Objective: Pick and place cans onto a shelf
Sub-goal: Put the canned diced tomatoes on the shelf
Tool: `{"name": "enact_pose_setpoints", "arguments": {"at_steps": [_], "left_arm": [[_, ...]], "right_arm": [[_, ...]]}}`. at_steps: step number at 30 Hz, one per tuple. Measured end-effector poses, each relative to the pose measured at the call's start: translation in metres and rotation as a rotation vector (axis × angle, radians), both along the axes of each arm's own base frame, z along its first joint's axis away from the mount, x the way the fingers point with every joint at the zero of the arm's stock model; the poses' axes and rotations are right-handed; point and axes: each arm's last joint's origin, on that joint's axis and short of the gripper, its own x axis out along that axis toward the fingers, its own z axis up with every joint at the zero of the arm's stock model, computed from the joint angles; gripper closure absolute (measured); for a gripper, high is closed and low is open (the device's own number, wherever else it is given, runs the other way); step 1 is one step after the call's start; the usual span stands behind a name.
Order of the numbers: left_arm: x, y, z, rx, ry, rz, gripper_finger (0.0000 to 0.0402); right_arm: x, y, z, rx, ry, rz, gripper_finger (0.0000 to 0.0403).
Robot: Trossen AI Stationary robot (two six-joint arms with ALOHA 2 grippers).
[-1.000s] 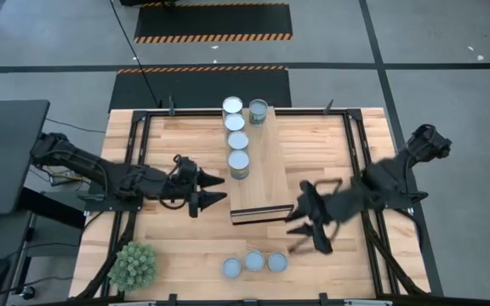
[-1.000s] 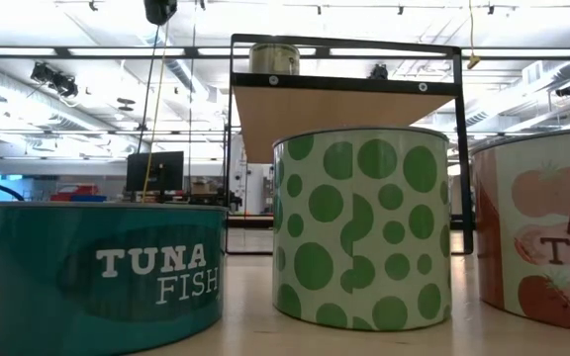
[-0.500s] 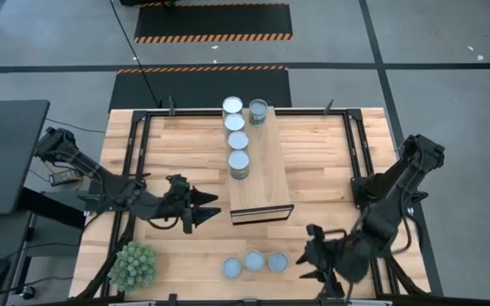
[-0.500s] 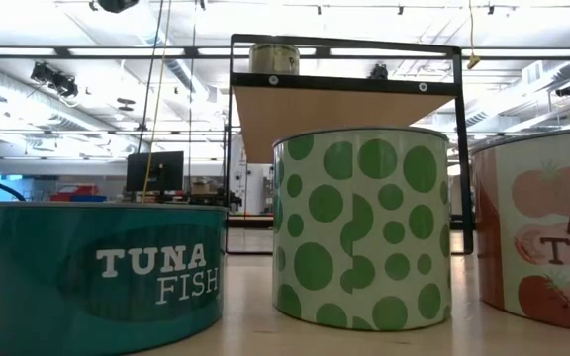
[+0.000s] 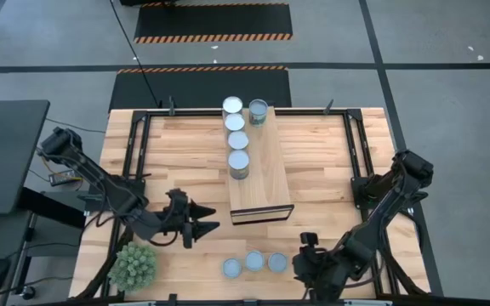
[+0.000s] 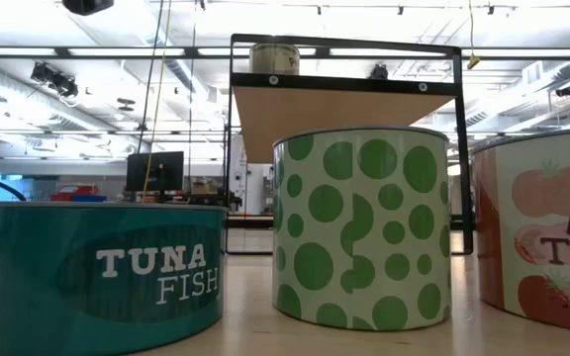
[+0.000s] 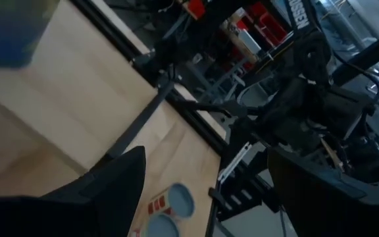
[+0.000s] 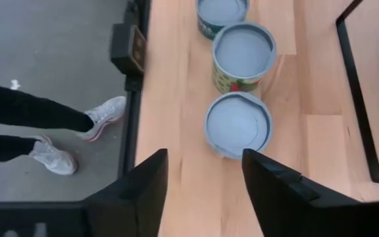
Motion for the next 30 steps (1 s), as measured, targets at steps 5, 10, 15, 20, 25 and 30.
{"name": "enact_pose_setpoints", "arguments": {"at_steps": [5, 10, 15, 20, 25, 30], "left_arm": [[0.004, -0.004, -0.008, -0.012, 0.02, 0.005, 0.0079], [0.005, -0.005, -0.009, -0.009, 0.025, 0.005, 0.0079], [0.004, -0.005, -0.01, -0.002, 0.032, 0.0, 0.0079], [0.001, -0.009, -0.013, 0.014, 0.053, -0.016, 0.0079], [-0.002, -0.012, -0.013, -0.001, 0.054, -0.029, 0.0079], [-0.003, -0.013, -0.014, 0.007, 0.063, -0.036, 0.0079]], "right_arm": [[0.012, 0.0, -0.017, -0.016, 0.025, -0.037, 0.0149], [0.022, -0.008, -0.02, 0.006, 0.026, -0.104, 0.0076], [0.021, -0.01, -0.021, -0.033, 0.017, -0.092, 0.0013], [0.006, 0.004, -0.042, -0.072, -0.109, -0.069, 0.0012], [0.007, 0.004, -0.063, 0.017, -0.187, -0.06, 0.0021], [0.011, -0.009, -0.073, -0.032, -0.172, -0.092, 0.001]]}}
